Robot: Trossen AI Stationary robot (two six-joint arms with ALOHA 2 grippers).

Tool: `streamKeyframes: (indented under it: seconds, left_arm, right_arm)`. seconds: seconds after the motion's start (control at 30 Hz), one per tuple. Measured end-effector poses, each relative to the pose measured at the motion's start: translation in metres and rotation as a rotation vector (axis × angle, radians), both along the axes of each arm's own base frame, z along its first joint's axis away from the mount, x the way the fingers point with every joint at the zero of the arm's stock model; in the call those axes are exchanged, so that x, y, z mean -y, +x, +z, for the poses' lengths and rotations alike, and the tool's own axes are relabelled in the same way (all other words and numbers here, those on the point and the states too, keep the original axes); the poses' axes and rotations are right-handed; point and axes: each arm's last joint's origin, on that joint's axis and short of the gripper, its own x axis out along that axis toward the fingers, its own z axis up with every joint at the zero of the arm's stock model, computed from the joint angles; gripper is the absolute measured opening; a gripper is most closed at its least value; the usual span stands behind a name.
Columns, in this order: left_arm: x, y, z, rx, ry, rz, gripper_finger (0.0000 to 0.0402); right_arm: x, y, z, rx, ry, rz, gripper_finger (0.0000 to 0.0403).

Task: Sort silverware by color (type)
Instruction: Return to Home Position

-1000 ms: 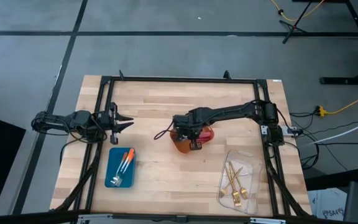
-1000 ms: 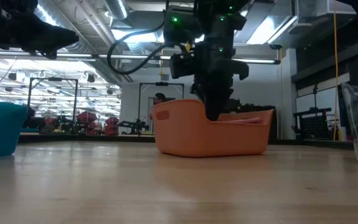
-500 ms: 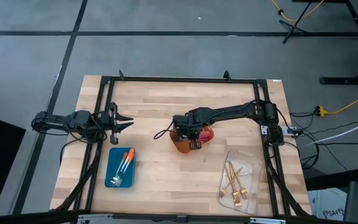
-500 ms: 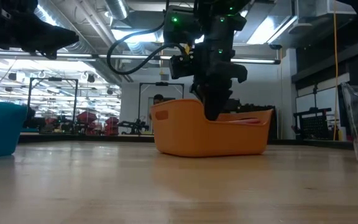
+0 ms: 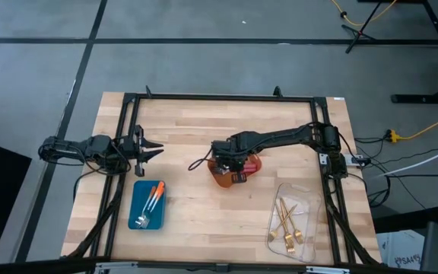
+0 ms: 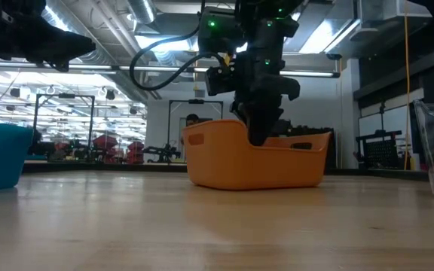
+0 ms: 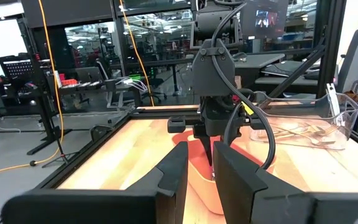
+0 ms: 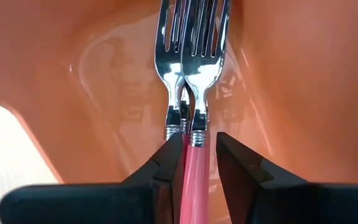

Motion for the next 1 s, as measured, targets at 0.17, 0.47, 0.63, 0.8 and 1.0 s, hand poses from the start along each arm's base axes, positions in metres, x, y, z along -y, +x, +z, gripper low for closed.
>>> streamKeyframes:
  seconds: [0.17,0.47,0.63,0.8,1.0]
  left_arm:
    - [0.0,0.0,0.0,0.0,0.0,0.0,0.007]
    - [0.0,0.0,0.0,0.0,0.0,0.0,0.007]
    - [0.0,0.0,0.0,0.0,0.0,0.001,0.007]
    - [0.0,0.0,0.0,0.0,0.0,0.001,0.007]
    - [0.0,0.0,0.0,-0.001,0.001,0.001,0.007]
  right_arm:
    - [-0.001,0.001,0.01,-0.01,0.008,0.002,0.008]
    - [-0.001,0.012,0.076,0.087,0.006,0.006,0.0052]
    - [-0.001,0.01,0.128,0.161,-0.007,0.055,0.0045]
    - [-0.001,-0.006,0.186,0.24,-0.012,0.057,0.0044]
    - [-0.006,-0.044,0.223,0.32,-0.02,0.086,0.0044]
